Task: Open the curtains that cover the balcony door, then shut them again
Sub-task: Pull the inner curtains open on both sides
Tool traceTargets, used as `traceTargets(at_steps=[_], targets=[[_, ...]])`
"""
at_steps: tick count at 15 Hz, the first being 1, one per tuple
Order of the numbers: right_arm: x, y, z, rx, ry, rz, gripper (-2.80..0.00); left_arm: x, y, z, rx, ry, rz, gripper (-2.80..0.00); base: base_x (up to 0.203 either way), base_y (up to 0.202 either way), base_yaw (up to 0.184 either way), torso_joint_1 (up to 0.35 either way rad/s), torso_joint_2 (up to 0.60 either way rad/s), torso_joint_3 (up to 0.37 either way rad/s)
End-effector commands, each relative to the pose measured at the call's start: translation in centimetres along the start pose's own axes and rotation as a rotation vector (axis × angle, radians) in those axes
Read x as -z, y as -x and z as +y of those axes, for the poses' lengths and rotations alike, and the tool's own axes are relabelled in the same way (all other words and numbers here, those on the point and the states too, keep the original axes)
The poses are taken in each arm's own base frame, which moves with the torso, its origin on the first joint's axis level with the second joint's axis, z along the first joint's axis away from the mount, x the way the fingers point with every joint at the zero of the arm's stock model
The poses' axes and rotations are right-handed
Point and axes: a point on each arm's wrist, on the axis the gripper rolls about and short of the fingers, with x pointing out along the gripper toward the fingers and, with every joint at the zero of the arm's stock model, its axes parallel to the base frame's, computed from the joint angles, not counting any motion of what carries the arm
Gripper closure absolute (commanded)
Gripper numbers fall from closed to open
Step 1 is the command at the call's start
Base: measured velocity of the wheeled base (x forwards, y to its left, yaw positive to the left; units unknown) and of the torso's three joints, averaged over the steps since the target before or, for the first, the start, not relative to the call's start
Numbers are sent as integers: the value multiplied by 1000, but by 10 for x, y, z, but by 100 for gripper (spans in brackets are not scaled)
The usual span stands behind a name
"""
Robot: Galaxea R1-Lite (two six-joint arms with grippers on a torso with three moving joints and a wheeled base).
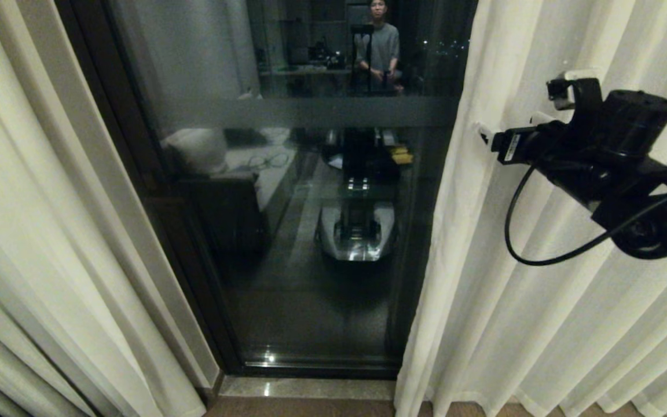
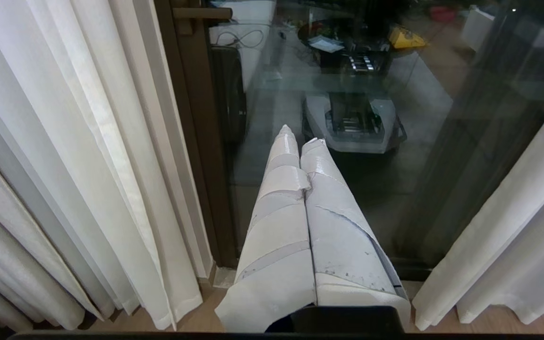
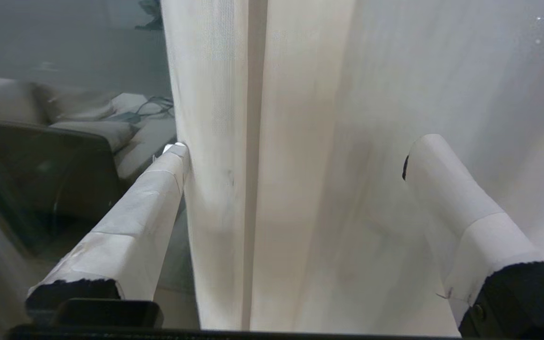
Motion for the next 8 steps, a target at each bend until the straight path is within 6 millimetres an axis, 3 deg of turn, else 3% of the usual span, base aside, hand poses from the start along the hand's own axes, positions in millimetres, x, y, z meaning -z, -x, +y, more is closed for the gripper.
traceTargets(at_steps=[1, 4, 8], targets=[[21, -21, 3, 2, 1, 20, -280, 0, 0, 0, -1, 1, -1, 0, 0, 0, 0, 0, 0, 0], [32, -37, 4, 77, -6, 27, -280, 0, 0, 0, -1, 1, -2, 0, 0, 0, 0, 0, 0, 0], [42, -42, 4, 87, -6, 38, -280, 0, 0, 0, -1, 1, -1, 0, 0, 0, 0, 0, 0, 0]])
